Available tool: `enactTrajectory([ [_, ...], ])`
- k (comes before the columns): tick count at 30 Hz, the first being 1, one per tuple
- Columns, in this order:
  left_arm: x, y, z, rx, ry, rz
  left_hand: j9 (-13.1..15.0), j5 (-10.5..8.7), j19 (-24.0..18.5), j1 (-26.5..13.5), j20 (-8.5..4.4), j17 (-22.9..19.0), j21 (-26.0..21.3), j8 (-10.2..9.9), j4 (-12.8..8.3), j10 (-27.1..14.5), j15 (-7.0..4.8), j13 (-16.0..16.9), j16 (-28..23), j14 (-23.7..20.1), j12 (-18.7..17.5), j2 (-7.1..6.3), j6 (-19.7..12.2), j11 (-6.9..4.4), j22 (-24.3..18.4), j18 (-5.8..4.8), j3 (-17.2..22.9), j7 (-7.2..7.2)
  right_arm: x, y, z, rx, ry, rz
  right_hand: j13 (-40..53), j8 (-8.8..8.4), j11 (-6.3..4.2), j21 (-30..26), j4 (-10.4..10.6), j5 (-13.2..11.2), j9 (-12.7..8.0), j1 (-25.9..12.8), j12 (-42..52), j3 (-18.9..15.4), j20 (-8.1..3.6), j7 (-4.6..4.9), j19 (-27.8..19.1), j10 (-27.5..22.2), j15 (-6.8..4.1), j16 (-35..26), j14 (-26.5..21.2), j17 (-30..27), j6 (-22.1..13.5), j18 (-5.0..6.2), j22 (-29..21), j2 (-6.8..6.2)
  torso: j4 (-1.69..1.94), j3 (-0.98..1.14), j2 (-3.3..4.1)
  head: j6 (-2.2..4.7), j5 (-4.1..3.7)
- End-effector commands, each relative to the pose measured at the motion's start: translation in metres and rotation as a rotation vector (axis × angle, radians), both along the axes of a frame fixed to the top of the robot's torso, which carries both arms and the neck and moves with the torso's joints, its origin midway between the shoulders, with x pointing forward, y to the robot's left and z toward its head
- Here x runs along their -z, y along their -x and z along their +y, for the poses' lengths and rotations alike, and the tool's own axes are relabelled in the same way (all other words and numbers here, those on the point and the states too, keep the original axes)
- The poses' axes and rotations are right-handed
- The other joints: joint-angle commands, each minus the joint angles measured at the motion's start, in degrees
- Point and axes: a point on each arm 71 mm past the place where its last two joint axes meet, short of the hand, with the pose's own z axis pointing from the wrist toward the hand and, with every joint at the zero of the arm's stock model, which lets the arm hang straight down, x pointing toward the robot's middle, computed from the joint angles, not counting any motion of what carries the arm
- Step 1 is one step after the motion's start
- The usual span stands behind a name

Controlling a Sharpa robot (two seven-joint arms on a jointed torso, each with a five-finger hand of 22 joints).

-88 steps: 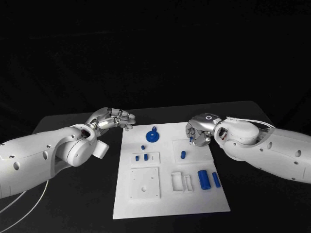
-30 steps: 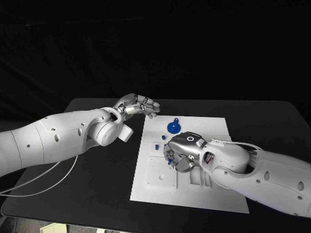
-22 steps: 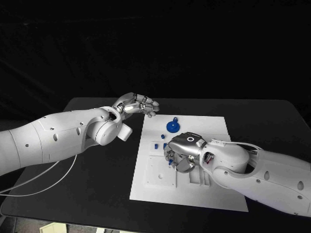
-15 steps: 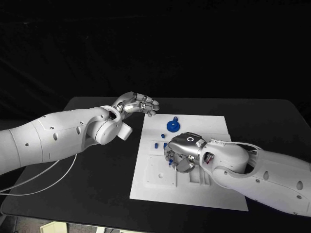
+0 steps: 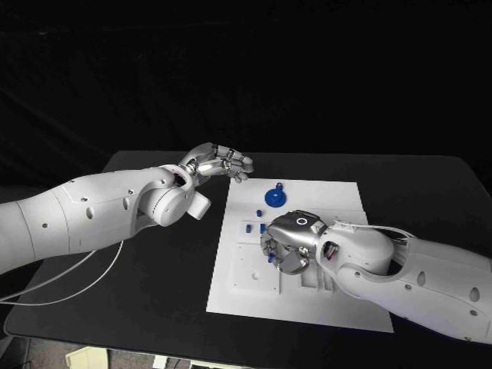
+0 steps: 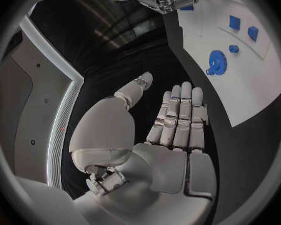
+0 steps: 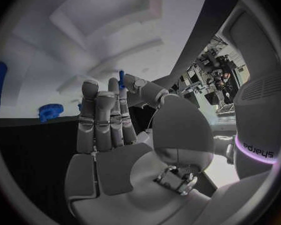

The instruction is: Assemble the parts on the task board

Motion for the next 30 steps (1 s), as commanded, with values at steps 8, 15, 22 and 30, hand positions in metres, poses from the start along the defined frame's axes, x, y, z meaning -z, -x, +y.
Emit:
enactTrajectory([
  [8, -0.002, 0.0, 0.0, 0.002, 0.006, -0.01, -0.1, 0.26, -0.37, 0.26, 0.28, 0.13, -0.42, 0.19, 0.25, -0.43, 0.1, -0.15, -0.29, -0.58, -0.01, -0.54, -0.36, 0.03, 0.12, 0.84, -0.13, -0.03, 0.003, -0.001, -0.002, 0.001, 0.037, -0.006, 0.17, 0.1, 0.05, 0.32, -0.2, 0.41, 0.13, -0.08, -0.4, -0.14, -0.35, -0.13, 0.09, 0.24, -0.36, 0.31, -0.09, 0.07, 0.43, 1.04, 1.23, 0.4, -0.01, 0.01, 0.0, -0.28, 0.09],
  [15, -0.002, 0.001, 0.0, 0.003, 0.005, -0.009, -0.1, 0.25, -0.39, 0.26, 0.3, 0.17, -0.45, 0.19, 0.28, -0.43, 0.11, -0.17, -0.34, -0.59, -0.01, -0.54, -0.39, 0.03, 0.14, 0.84, -0.13, -0.02, 0.004, -0.001, -0.002, 0.003, 0.05, -0.02, 0.25, 0.08, 0.04, 0.36, -0.25, 0.52, 0.18, -0.09, -0.43, -0.16, -0.36, -0.14, 0.09, 0.25, -0.37, 0.34, -0.09, 0.08, 0.44, 1.04, 1.22, 0.42, -0.01, 0.02, 0.03, -0.39, 0.04],
  [22, -0.002, 0.001, 0.0, 0.005, 0.006, -0.008, -0.11, 0.25, -0.4, 0.28, 0.32, 0.21, -0.47, 0.2, 0.29, -0.45, 0.13, -0.2, -0.39, -0.6, -0.01, -0.57, -0.42, 0.04, 0.17, 0.85, -0.12, -0.01, 0.009, 0.001, 0.001, -0.01, 0.072, -0.014, 0.3, 0.07, 0.04, 0.39, -0.29, 0.58, 0.21, -0.1, -0.45, -0.17, -0.37, -0.14, 0.08, 0.25, -0.37, 0.36, -0.09, 0.08, 0.43, 1.03, 1.22, 0.41, -0.01, -0.02, 0.0, -0.49, -0.03],
  [30, -0.002, 0.001, -0.001, 0.006, 0.005, -0.005, -0.11, 0.24, -0.42, 0.28, 0.33, 0.26, -0.5, 0.21, 0.32, -0.46, 0.14, -0.23, -0.45, -0.61, -0.01, -0.57, -0.44, 0.05, 0.19, 0.86, -0.11, 0.0, 0.014, 0.005, 0.006, -0.024, 0.075, 0.005, 0.35, 0.05, 0.04, 0.41, -0.31, 0.59, 0.24, -0.13, -0.48, -0.19, -0.37, -0.13, 0.07, 0.24, -0.37, 0.38, -0.1, 0.08, 0.42, 1.03, 1.22, 0.41, 0.04, -0.04, -0.01, -0.53, -0.17],
])
